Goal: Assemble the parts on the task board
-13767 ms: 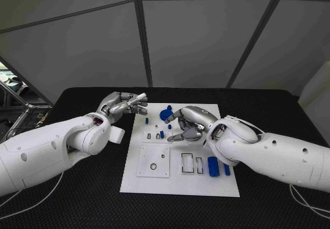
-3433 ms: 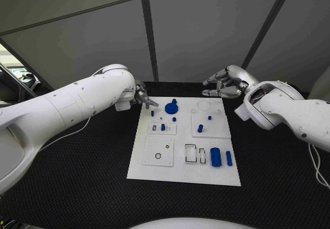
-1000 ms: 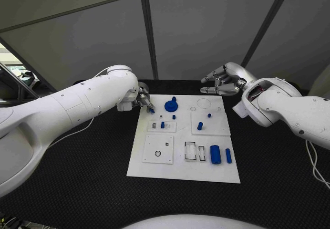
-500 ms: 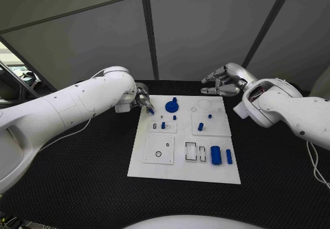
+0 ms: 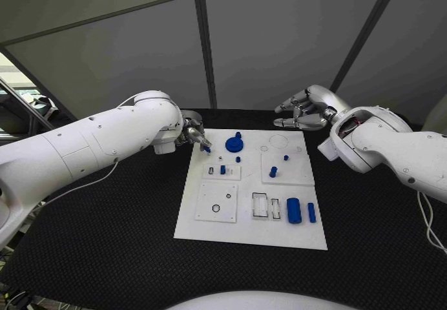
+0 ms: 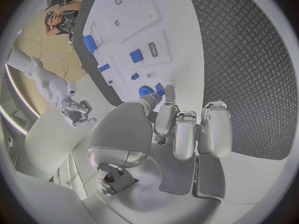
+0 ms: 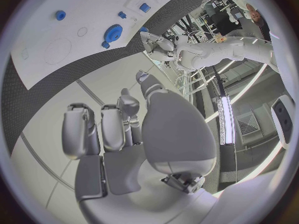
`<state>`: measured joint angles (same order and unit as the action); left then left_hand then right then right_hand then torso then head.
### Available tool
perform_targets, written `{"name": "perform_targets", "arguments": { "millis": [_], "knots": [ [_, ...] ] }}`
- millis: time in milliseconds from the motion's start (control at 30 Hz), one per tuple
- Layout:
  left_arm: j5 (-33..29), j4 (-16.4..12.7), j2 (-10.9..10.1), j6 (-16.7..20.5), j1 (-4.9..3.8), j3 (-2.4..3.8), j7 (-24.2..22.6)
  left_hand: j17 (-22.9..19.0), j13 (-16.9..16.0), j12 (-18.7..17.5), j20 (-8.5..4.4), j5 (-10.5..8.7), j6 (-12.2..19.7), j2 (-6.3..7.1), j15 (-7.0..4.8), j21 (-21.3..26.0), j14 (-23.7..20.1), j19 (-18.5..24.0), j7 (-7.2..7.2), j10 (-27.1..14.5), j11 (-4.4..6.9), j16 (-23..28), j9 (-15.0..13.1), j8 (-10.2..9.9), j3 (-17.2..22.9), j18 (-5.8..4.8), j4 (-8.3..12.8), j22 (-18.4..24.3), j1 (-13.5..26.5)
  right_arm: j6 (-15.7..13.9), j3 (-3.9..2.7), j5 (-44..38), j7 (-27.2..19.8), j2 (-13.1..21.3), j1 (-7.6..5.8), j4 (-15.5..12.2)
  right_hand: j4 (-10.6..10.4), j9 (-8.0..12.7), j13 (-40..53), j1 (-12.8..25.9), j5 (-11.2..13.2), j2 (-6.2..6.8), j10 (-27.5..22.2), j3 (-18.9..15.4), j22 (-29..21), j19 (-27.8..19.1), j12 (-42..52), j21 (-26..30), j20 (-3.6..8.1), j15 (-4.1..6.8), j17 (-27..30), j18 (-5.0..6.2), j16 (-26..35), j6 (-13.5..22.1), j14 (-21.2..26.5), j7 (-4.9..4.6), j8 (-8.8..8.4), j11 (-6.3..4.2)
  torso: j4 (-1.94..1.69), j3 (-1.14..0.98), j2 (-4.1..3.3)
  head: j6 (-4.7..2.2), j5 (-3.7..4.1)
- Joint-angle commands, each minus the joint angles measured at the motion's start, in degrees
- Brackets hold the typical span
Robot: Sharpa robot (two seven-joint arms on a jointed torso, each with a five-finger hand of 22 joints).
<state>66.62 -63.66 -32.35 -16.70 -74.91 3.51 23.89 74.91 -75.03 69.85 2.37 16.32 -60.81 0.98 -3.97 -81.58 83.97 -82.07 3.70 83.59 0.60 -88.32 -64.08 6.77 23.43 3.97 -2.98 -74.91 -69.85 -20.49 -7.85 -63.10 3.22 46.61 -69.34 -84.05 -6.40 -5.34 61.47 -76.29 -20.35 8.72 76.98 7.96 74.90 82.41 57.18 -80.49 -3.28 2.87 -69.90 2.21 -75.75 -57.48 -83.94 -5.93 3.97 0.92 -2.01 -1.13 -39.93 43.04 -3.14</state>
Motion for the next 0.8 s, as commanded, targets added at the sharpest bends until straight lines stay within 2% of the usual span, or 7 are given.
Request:
{"name": "perform_targets", "arguments": {
  "millis": [33, 267, 533, 800],
  "knots": [
    [0.2, -1.9, -1.0, 1.9, 0.03, -0.12, -1.3, 14.0, -9.9, 0.1, 0.06, 0.23, 0.0, 0.33, -0.08, 0.2, 5.7, -0.2, -0.34, 0.3, 0.18, -0.3, 0.0, 0.3, 7.5, -0.92, 7.6, -4.3, 0.1, 0.1, -0.05, -0.2, -0.5, 0.0, -0.11, 0.0, 0.0, 0.0, 0.1, 0.6, -0.3, 0.05, 0.1, 0.2, 1.6, -0.1, 0.4, 0.0, 0.00, 0.26, 0.0, 1.07, 0.0, -0.1, -1.7, -0.05, -0.19, 0.10, 0.06, 0.02, -0.07, 0.01, -0.01],
    [0.3, -6.1, -3.6, 2.4, 0.38, -0.82, -0.9, 14.0, -9.9, 0.1, 0.05, 0.32, 0.0, 0.47, -0.09, 0.2, 5.7, -0.3, -0.35, 0.4, 0.20, -0.3, -0.2, 0.4, 7.7, -0.93, 7.8, -4.3, 0.1, 0.2, -0.04, -0.2, -0.5, 0.2, -0.11, 0.0, 0.0, 0.0, 0.1, 0.6, -0.3, 0.05, 0.1, 0.2, 1.6, -0.1, 0.4, 0.0, 0.00, 0.26, 0.0, 1.07, 0.0, -0.1, -1.7, -0.05, -0.19, 0.10, 0.02, -0.01, -0.06, 0.29, -0.02],
    [0.6, -10.2, -5.6, 3.6, 1.33, -2.08, -0.1, 14.0, -10.0, 0.5, 0.03, 0.59, -0.2, 0.54, -0.12, 0.1, 5.7, -0.3, -0.38, 0.5, 0.23, -0.3, -0.4, 0.6, 8.1, -0.96, 8.0, -4.5, 0.1, 0.2, -0.04, -0.2, -0.5, 0.2, -0.11, 0.0, 0.0, 0.0, 0.1, 0.6, -0.3, 0.05, 0.1, 0.2, 1.6, -0.1, 0.4, 0.0, 0.00, 0.26, 0.0, 1.07, 0.0, -0.1, -1.7, -0.05, -0.19, 0.10, 0.08, 0.00, -0.05, 0.47, -0.08],
    [2.1, -12.8, -6.5, 6.0, 2.63, -2.42, 0.3, 14.0, -10.0, 0.7, -0.01, 0.97, -0.3, 0.71, -0.16, 0.0, 5.7, -0.4, -0.40, 0.7, 0.26, -0.2, -0.6, 0.8, 8.4, -0.99, 8.3, -4.6, 0.2, 0.1, -0.04, -0.2, -0.5, 0.3, -0.11, 0.0, 0.0, 0.0, 0.1, 0.6, -0.3, 0.05, 0.1, 0.2, 1.6, -0.1, 0.4, 0.0, 0.00, 0.26, 0.0, 1.07, 0.0, -0.1, -1.7, -0.05, -0.19, 0.10, 0.13, 0.00, -0.08, 0.46, -0.02]
  ]
}}
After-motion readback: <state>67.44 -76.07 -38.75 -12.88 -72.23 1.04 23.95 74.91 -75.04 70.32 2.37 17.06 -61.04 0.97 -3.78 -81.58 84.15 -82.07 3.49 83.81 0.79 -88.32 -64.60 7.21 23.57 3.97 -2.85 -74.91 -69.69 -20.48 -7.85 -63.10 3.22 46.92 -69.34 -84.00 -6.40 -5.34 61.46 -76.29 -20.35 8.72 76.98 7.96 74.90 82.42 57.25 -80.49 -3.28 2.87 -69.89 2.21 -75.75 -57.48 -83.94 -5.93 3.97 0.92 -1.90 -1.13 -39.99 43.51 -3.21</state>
